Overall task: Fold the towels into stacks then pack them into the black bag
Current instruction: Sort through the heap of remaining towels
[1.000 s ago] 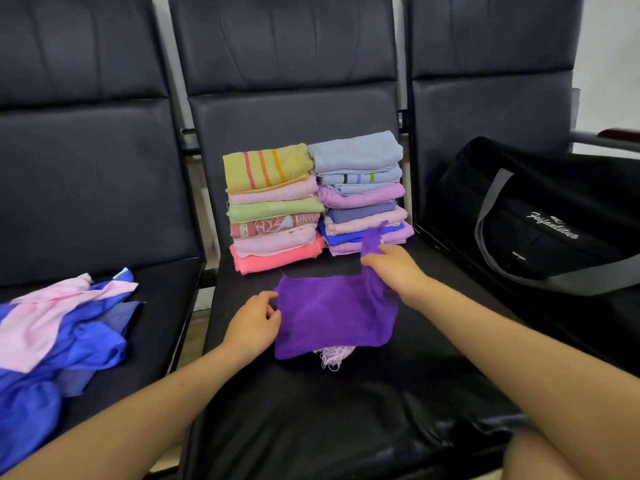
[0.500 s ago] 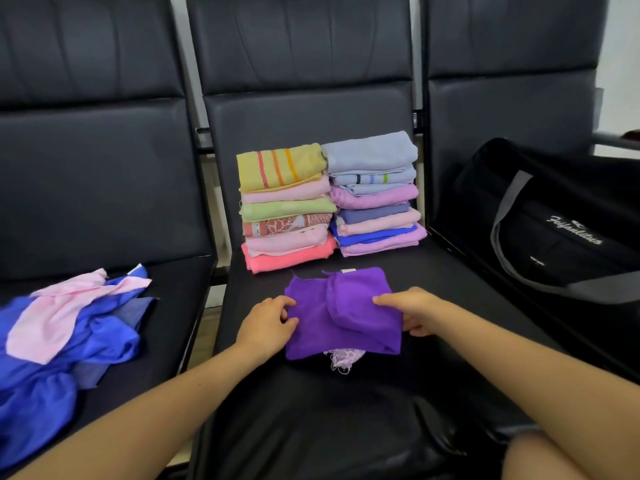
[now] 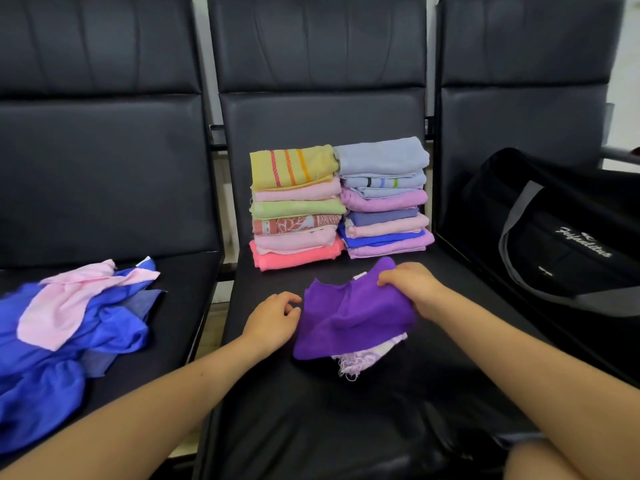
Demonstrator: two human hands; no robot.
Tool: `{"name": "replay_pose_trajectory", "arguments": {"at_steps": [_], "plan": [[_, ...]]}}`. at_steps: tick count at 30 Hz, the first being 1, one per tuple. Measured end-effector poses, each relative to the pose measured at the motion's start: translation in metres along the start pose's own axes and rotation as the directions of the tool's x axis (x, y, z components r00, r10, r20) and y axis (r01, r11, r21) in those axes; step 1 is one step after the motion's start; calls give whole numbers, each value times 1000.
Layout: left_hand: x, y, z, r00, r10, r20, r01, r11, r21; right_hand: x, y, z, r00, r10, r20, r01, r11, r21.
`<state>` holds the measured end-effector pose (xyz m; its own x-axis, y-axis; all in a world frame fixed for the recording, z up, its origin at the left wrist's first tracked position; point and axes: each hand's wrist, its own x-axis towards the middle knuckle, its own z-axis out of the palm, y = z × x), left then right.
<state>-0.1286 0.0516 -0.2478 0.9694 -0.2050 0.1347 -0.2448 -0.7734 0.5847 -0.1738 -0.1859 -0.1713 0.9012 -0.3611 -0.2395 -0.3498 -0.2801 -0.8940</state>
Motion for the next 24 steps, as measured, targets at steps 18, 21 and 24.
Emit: {"name": "replay_pose_trajectory", "arguments": {"at_steps": [18, 21, 24], "plan": [[-6, 26, 3, 963, -224, 152, 266, 885, -381, -17, 8, 46, 979, 28, 202, 7, 985, -173], [-7, 36, 3, 970, -220, 101, 239, 802, -547, -20, 14, 45, 959, 81, 272, -32, 983, -178], [-4, 42, 0, 992, -129, 8, 113, 836, -537, -21, 17, 46, 955, 48, 294, 35, 963, -269]]}}
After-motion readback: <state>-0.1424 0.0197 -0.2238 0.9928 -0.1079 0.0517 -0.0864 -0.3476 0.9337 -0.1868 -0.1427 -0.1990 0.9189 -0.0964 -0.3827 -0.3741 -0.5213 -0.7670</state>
